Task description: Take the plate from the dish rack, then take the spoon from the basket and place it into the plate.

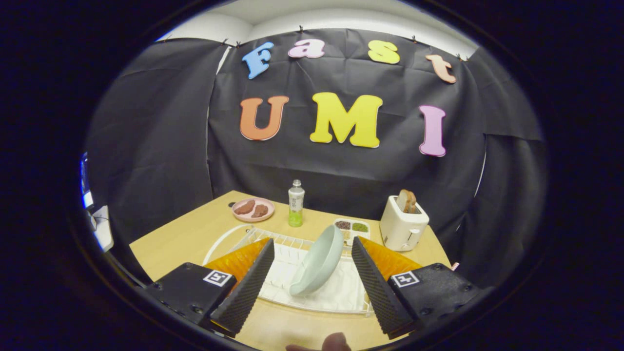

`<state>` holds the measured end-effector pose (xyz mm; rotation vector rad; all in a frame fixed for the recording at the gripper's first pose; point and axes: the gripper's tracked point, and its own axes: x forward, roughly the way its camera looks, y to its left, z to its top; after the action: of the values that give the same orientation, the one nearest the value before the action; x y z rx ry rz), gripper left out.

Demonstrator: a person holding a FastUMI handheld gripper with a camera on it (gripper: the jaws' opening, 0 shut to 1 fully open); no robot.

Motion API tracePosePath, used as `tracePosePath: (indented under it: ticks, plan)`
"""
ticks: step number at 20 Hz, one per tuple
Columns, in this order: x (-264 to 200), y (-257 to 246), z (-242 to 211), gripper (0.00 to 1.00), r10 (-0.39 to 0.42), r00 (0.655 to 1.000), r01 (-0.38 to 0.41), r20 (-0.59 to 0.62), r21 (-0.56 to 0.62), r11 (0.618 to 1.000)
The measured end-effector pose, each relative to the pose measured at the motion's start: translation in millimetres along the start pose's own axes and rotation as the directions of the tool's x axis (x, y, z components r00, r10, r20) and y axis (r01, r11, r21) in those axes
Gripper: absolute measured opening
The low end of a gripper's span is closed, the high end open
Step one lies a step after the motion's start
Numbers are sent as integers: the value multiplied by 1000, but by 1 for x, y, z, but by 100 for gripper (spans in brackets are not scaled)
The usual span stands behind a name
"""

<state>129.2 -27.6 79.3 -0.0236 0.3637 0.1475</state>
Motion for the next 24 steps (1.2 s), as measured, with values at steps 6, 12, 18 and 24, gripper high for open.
tracePosePath:
  ticks: [6,12,18,24]
  plan:
    - [71,-22,-14,100,-37,985,44,-171,37,998]
    - [115,-14,-51,100,60,920,17,-387,193,981]
    - [123,14,-67,79,160,858,-8,-488,298,955]
    - [121,9,-72,48,6,820,133,-573,199,971]
